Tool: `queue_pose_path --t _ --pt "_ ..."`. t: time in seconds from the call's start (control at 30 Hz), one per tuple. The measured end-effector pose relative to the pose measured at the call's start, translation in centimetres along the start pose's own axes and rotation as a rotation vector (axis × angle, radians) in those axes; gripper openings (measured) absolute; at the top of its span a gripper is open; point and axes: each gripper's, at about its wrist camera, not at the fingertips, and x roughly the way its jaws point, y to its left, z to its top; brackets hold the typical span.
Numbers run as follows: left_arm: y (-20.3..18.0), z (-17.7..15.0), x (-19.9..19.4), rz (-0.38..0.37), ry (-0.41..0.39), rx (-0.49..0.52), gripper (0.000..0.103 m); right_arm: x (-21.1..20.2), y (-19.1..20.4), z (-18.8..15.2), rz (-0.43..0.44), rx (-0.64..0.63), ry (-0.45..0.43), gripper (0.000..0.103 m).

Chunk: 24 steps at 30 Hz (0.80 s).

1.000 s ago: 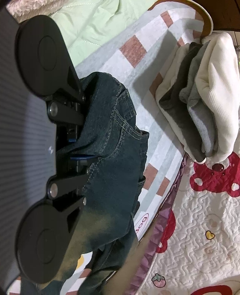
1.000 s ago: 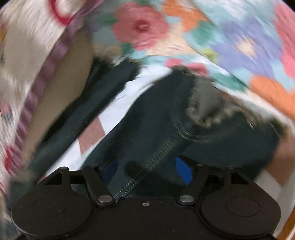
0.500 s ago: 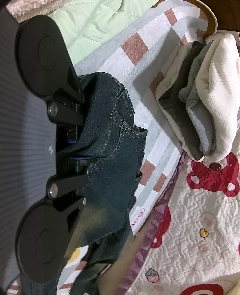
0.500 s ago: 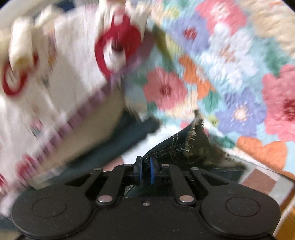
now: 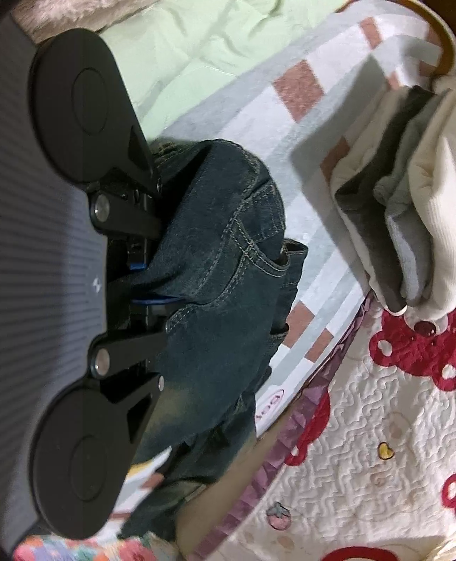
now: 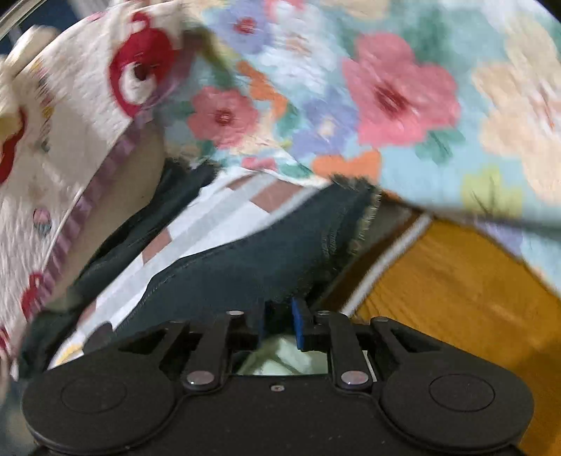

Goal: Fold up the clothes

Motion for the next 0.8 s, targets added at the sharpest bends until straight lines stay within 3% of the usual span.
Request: queue_pose_path --t 0.1,0.2,0.33,0.37,0.4,0.57,0.67,0.7,0.8 --pt "0.5 0.1 0.0 -0.041 0.009 -0.044 0.016 -0.6 -1.0 -0.2 -0.022 0.02 0.025 0.055" --pt "0.6 0.1 0.7 -0.058 0.03 -0.067 0.024 1.0 1.5 0.9 -0.048 -0.073 0.013 0.062" --pt "0.1 0.5 2.4 -0.085 0.064 -0.077 0.027 3.0 4.9 2.4 -0.083 -0.196 -0.003 0.062" --pt "-0.3 0.7 2.5 -0.077 0.052 -0.049 0.013 3.5 5.8 2.8 -0.091 -0.227 -0.007 0.053" --pt "-0.8 0.9 2.6 -0.068 0.041 -0.021 0.007 4.0 6.6 3.1 -0.1 -0.258 -0.011 0.015" --pt "-3.4 2.1 0.2 -0.071 -0.093 0.077 0.006 6.5 10.9 5.0 -0.143 -0.413 -0.031 0.013" --pt "-4.4 2.6 0.3 -0.013 -0.103 0.082 0.006 8.1 13.5 6.1 -0.169 -0.506 -0.044 0.015" --pt "-4.5 2.7 0.6 0.01 -0.093 0.076 0.007 8.7 13.5 6.6 -0.108 -0.467 -0.037 0.027" --pt "-3.6 2.4 2.2 0.08 -0.02 0.031 0.007 11.0 12.3 8.2 0.171 -0.244 0.001 0.037"
